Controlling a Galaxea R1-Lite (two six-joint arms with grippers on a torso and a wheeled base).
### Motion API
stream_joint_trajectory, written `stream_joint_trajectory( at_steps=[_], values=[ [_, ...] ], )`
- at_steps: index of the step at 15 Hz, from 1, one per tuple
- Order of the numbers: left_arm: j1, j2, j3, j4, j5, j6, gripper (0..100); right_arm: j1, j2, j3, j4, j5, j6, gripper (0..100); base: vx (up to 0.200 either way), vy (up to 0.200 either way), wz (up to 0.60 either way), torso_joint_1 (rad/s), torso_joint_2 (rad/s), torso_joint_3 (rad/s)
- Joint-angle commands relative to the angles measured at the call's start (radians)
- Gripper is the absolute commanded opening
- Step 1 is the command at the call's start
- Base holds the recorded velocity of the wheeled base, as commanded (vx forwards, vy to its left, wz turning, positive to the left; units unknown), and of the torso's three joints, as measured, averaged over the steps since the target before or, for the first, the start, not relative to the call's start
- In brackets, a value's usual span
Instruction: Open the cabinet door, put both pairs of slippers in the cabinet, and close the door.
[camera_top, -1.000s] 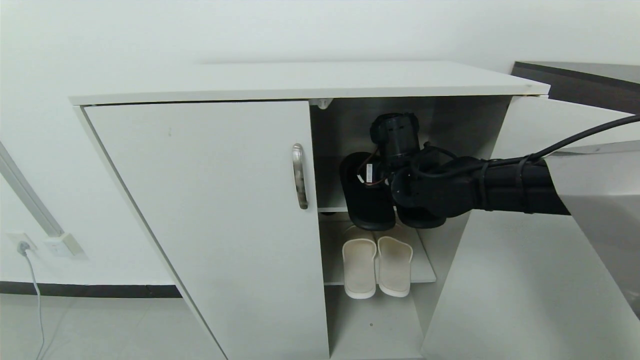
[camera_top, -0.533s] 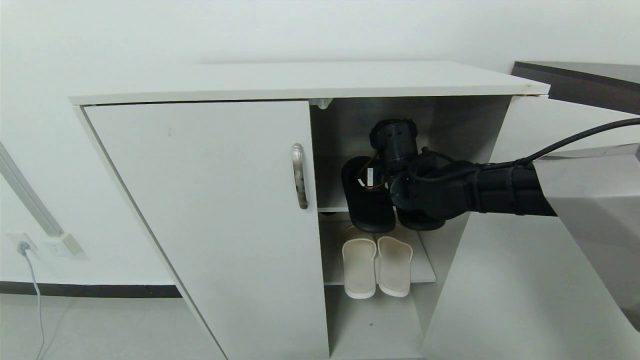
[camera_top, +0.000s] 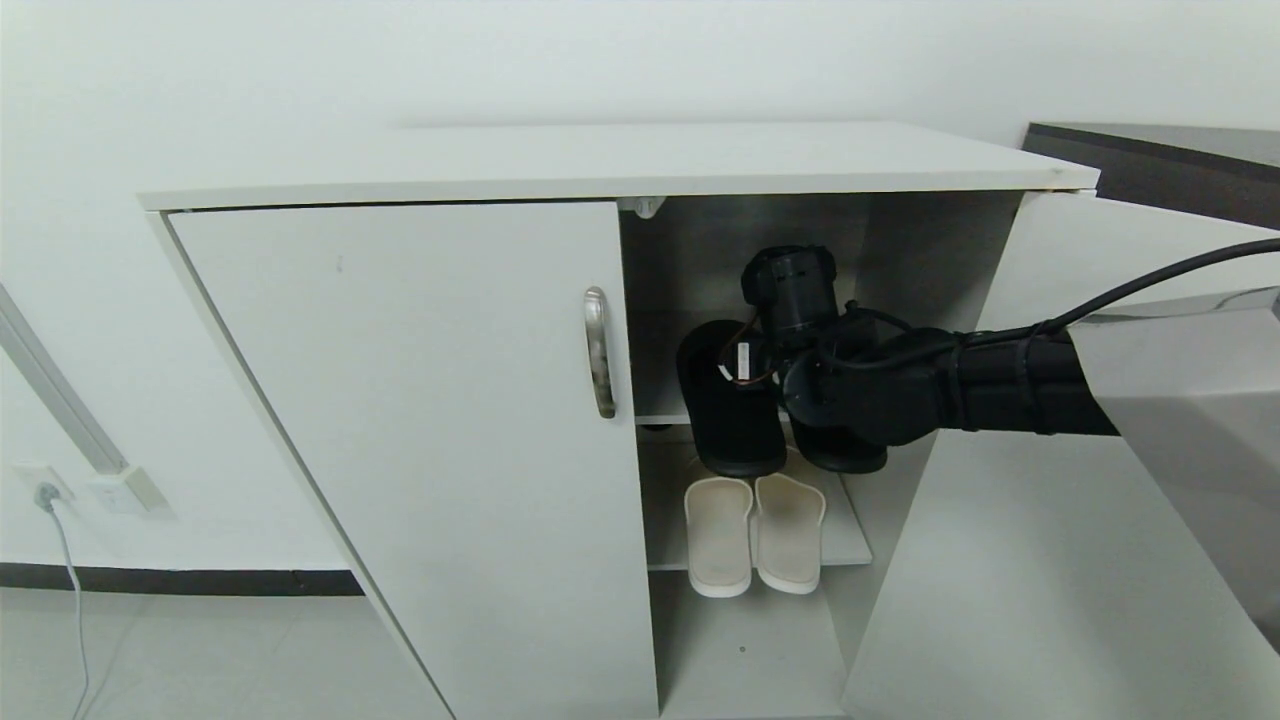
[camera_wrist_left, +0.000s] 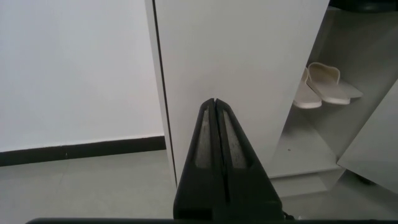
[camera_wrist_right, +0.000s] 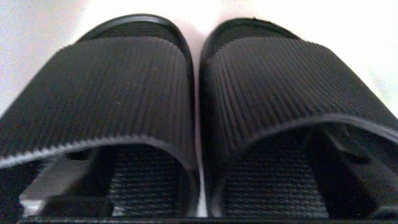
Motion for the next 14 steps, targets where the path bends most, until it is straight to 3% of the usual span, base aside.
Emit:
stream_joint_trajectory(
  at_steps=[1, 9, 14],
  values=[
    [0.000, 0.001, 0.000, 0.000, 0.000, 0.000, 0, 0.008, -0.034, 0.039, -0.001, 0.000, 0.000, 100, 0.000, 0.000, 0.00, 0.000, 0.00, 0.000],
    [0.000, 0.001, 0.000, 0.000, 0.000, 0.000, 0, 0.063, -0.224, 0.293, -0.076, -0.006, 0.002, 100, 0.000, 0.000, 0.00, 0.000, 0.00, 0.000],
    [0.000, 0.001, 0.000, 0.000, 0.000, 0.000, 0, 0.063, -0.201, 0.302, -0.093, 0.000, -0.003, 100, 0.000, 0.000, 0.00, 0.000, 0.00, 0.000]
  ],
)
